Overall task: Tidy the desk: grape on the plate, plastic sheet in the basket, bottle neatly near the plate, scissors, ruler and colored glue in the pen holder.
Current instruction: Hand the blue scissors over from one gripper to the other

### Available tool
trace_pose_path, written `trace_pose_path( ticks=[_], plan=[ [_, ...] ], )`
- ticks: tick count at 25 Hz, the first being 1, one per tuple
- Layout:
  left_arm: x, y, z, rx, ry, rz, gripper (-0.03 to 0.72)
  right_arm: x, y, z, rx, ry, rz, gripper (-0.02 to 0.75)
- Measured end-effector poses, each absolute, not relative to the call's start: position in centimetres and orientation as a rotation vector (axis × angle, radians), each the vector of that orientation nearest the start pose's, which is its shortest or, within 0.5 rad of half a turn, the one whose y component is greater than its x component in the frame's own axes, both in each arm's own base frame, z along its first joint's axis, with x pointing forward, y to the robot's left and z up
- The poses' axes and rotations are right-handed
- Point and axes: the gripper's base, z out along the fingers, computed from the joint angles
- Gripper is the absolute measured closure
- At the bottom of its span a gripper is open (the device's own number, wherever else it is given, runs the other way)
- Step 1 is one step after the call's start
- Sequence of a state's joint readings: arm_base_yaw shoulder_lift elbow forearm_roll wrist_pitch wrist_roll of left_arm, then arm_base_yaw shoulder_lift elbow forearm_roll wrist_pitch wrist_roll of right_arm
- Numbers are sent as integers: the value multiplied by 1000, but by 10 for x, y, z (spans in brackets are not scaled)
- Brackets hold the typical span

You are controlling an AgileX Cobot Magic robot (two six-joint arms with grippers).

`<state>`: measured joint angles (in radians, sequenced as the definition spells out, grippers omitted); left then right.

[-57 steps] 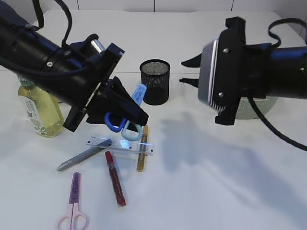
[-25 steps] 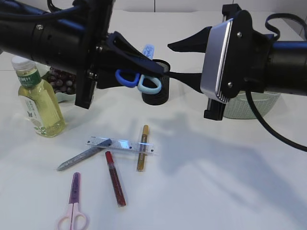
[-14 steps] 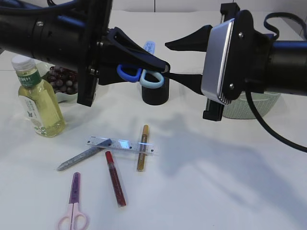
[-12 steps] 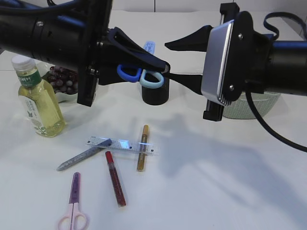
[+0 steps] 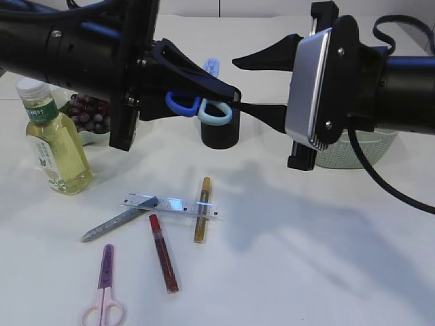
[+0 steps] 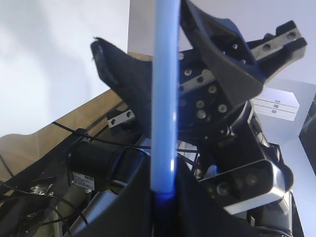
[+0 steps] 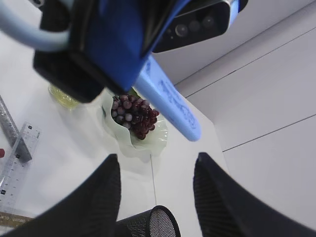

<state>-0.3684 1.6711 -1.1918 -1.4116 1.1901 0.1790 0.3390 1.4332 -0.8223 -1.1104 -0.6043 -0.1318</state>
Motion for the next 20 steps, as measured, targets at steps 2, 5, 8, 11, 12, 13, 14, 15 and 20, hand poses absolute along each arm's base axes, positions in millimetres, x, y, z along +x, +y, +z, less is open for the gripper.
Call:
trace_pose_path(
  ticks=[2, 5, 8, 11, 12, 13, 14, 15, 20],
  plan=[
    [280, -198, 299, -97, 2612, -1955, 645, 271, 145, 284, -1450, 1002, -111, 352],
    [281, -198, 298, -101, 2616, -1954, 645, 271, 145, 285, -1449, 996, -107, 352],
    [283, -199, 294, -113, 2628, -1954, 645, 270, 146, 285, -1447, 992, -103, 352],
    [283, -199, 294, -115, 2626, -1956, 645, 270, 146, 285, -1447, 990, -102, 352],
    [283, -199, 294, -117, 2625, -1958, 645, 270, 146, 285, -1447, 988, -100, 352],
    [284, -199, 294, -119, 2623, -1961, 645, 270, 146, 285, -1447, 988, -100, 352],
    [284, -199, 293, -122, 2623, -1964, 645, 270, 146, 285, -1447, 988, -100, 352],
    [284, -200, 293, -126, 2622, -1968, 645, 270, 146, 285, -1446, 987, -99, 352],
    [280, -210, 288, -107, 2650, -1982, 645, 270, 146, 285, -1446, 987, -99, 352]
  ],
)
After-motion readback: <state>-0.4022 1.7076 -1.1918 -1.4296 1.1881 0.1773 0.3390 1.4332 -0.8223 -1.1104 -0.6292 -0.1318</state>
